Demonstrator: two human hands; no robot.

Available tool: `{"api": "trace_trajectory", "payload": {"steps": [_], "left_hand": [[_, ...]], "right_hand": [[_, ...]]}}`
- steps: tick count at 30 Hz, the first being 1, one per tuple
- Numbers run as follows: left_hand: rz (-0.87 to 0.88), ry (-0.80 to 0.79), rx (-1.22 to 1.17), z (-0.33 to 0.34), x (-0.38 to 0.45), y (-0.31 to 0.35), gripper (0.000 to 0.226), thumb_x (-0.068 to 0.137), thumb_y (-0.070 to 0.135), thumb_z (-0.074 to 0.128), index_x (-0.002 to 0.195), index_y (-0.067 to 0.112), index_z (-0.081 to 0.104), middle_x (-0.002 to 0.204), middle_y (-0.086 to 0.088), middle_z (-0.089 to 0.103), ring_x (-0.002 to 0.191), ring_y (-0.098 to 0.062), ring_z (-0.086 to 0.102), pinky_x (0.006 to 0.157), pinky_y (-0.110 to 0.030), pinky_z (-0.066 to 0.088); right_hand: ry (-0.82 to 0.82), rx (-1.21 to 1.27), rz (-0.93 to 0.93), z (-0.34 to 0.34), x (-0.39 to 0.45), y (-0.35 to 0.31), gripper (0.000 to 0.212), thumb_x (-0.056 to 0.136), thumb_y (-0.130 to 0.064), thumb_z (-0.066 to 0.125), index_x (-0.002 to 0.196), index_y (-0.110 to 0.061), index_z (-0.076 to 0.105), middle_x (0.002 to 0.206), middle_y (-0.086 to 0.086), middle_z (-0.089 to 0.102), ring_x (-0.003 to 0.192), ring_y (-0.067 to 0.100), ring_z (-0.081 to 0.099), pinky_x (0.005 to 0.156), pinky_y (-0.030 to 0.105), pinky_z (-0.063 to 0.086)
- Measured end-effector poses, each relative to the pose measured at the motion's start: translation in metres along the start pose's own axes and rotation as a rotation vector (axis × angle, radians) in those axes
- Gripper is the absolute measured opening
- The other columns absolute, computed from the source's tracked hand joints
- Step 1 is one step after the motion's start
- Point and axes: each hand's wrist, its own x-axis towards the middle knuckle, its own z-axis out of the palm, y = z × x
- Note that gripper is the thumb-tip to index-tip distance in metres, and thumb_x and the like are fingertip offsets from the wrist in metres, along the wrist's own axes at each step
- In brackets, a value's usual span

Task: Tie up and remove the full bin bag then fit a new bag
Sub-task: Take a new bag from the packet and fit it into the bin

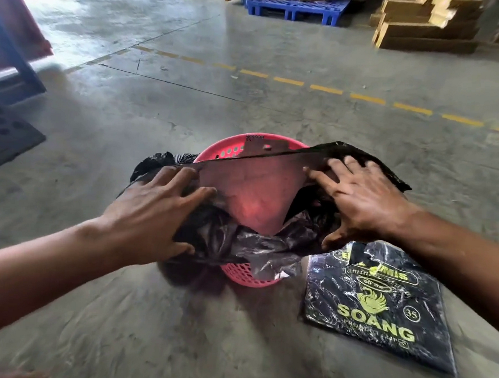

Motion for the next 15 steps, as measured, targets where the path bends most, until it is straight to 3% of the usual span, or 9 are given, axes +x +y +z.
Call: {"api": "trace_trajectory", "payload": {"steps": [3,7,9,12,15], "left_hand": [[-0.071,-0.031,-0.145,0.038,-0.002,-0.014,0.122,0.058,0.082,0.065,0.160,0.035,0.017,0.163,-0.004,0.025,0.148,-0.029,0.032,0.106,-0.045,0.049],[-0.086,0.142,-0.374,0.077,0.002,-0.022,0.124,0.063,0.070,0.076,0.162,0.030,0.014,0.164,0.002,0.025,0.150,-0.024,0.032,0.103,-0.044,0.053],[-0.075,0.211,-0.426,0.090,0.009,-0.024,0.126,0.062,0.061,0.082,0.162,0.028,0.013,0.165,0.003,0.025,0.150,-0.023,0.033,0.108,-0.042,0.049],[-0.023,0.211,-0.502,0.099,0.023,-0.032,0.123,0.065,0.051,0.085,0.162,0.027,0.013,0.165,0.002,0.025,0.151,-0.021,0.033,0.118,-0.038,0.039],[0.003,0.206,-0.687,0.095,0.041,-0.046,0.096,0.070,0.033,0.073,0.157,0.029,0.032,0.158,0.004,0.037,0.147,-0.015,0.040,0.119,-0.033,0.037]], "right_hand": [[0.024,0.056,0.031,0.019,-0.011,0.005,0.136,0.052,-0.084,0.067,0.157,-0.030,-0.001,0.161,0.012,0.013,0.144,0.031,0.028,0.113,0.045,0.033],[0.177,0.217,0.033,0.061,-0.011,0.007,0.126,0.055,-0.063,0.079,0.155,-0.031,0.009,0.158,0.013,0.026,0.124,0.036,0.053,0.093,0.045,0.054],[0.252,0.326,0.013,0.080,-0.007,0.006,0.125,0.056,-0.052,0.081,0.154,-0.029,0.008,0.153,0.016,0.031,0.118,0.041,0.058,0.090,0.046,0.056],[0.361,0.623,-0.010,0.096,0.001,0.011,0.122,0.056,-0.054,0.079,0.155,-0.025,0.015,0.147,0.010,0.036,0.121,0.033,0.057,0.097,0.038,0.053],[0.358,0.906,-0.040,0.106,0.015,0.024,0.113,0.057,-0.033,0.083,0.153,-0.020,0.026,0.145,0.007,0.044,0.126,0.017,0.052,0.101,0.010,0.039]]}}
